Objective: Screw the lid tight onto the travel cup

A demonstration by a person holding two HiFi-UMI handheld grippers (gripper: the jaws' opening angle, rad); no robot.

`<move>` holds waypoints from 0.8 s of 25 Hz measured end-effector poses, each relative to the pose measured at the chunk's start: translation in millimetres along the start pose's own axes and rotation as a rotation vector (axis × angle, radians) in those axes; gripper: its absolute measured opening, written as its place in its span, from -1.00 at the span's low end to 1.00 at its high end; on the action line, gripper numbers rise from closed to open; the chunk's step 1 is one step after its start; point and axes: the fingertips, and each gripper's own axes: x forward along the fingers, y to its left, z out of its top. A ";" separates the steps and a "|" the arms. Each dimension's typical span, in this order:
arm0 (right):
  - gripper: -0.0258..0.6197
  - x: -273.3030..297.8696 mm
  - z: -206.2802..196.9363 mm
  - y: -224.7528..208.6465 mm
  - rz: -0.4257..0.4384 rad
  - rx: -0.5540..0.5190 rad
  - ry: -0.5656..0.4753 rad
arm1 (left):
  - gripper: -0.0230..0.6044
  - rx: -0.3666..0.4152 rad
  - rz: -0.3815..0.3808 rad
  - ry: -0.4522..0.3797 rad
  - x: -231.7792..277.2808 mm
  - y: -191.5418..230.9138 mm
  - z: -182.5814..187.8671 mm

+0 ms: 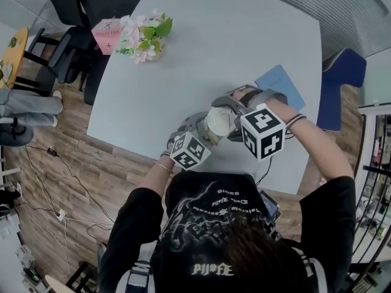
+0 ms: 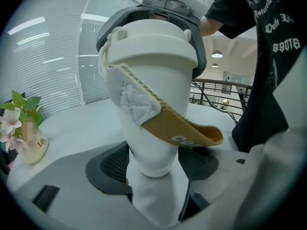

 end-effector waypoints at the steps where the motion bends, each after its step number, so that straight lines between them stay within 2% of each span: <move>1: 0.42 -0.3 0.5 -1.1 -0.015 0.035 -0.005 | 0.16 -0.001 0.004 -0.001 -0.2 0.1 0.0; 13: 0.42 -4.0 1.3 -11.4 -0.240 0.436 -0.048 | 0.16 -0.004 0.028 -0.016 -0.3 -0.9 -1.1; 20: 0.42 -10.3 1.3 -14.1 -0.355 0.600 -0.077 | 0.16 -0.013 0.043 -0.034 -1.9 -3.3 1.3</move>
